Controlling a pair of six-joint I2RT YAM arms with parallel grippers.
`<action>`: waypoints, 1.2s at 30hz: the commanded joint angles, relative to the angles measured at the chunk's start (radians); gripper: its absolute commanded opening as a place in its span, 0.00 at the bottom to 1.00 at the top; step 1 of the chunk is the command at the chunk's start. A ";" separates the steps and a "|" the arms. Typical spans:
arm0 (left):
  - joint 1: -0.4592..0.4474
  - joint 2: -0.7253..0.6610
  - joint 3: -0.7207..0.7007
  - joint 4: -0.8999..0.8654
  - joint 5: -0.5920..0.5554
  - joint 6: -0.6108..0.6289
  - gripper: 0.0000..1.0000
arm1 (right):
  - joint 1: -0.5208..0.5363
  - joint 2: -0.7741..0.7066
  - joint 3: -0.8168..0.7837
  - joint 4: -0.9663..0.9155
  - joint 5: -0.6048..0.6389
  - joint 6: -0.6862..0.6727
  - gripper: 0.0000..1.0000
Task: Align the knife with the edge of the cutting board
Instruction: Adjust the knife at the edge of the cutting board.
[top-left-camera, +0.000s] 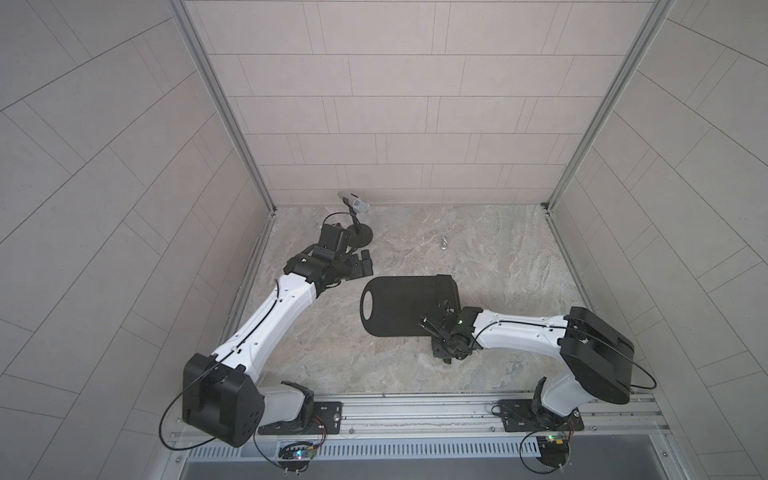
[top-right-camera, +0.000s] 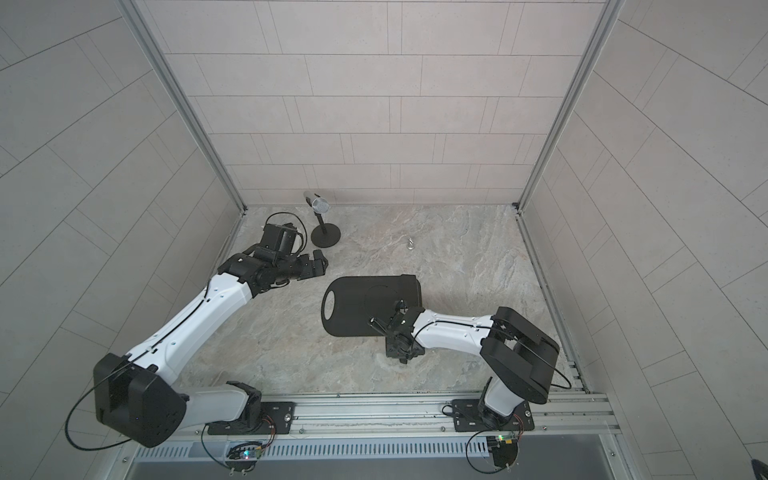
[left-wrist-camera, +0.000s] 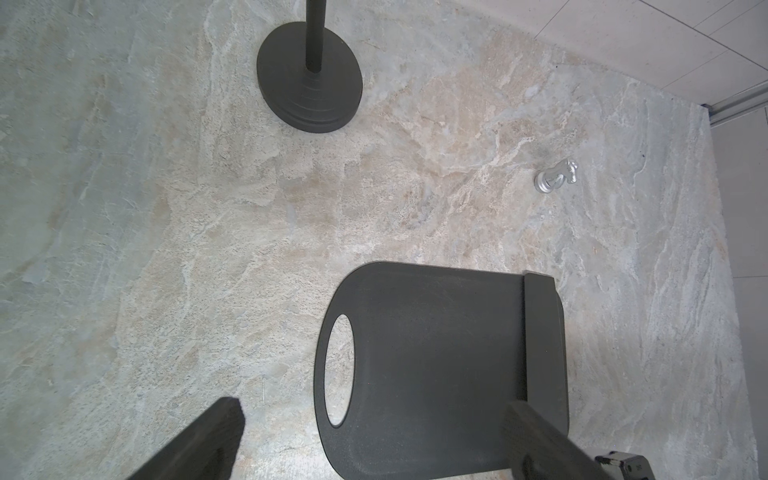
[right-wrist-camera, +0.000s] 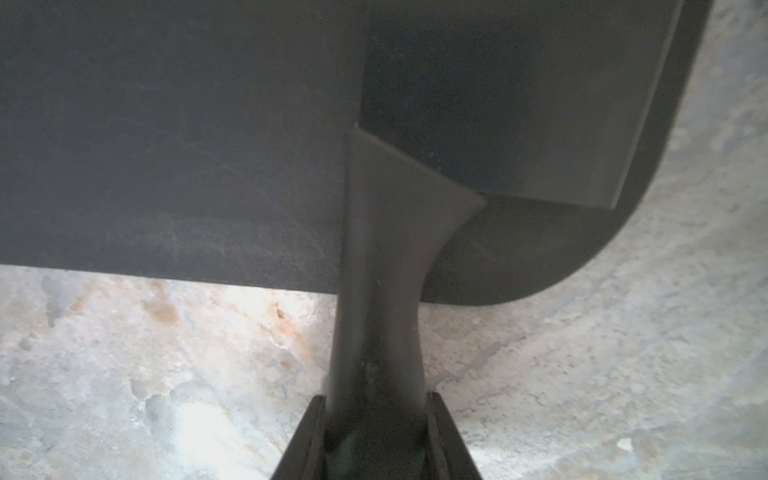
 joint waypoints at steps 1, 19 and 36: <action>0.000 0.010 -0.010 -0.008 -0.005 0.003 1.00 | 0.013 -0.012 -0.027 0.003 0.000 0.024 0.22; 0.001 0.019 -0.011 -0.012 -0.017 0.006 1.00 | 0.032 -0.066 -0.070 -0.009 0.019 0.049 0.20; 0.002 0.024 -0.010 -0.014 -0.025 0.007 1.00 | 0.034 -0.068 -0.086 -0.001 0.012 0.039 0.23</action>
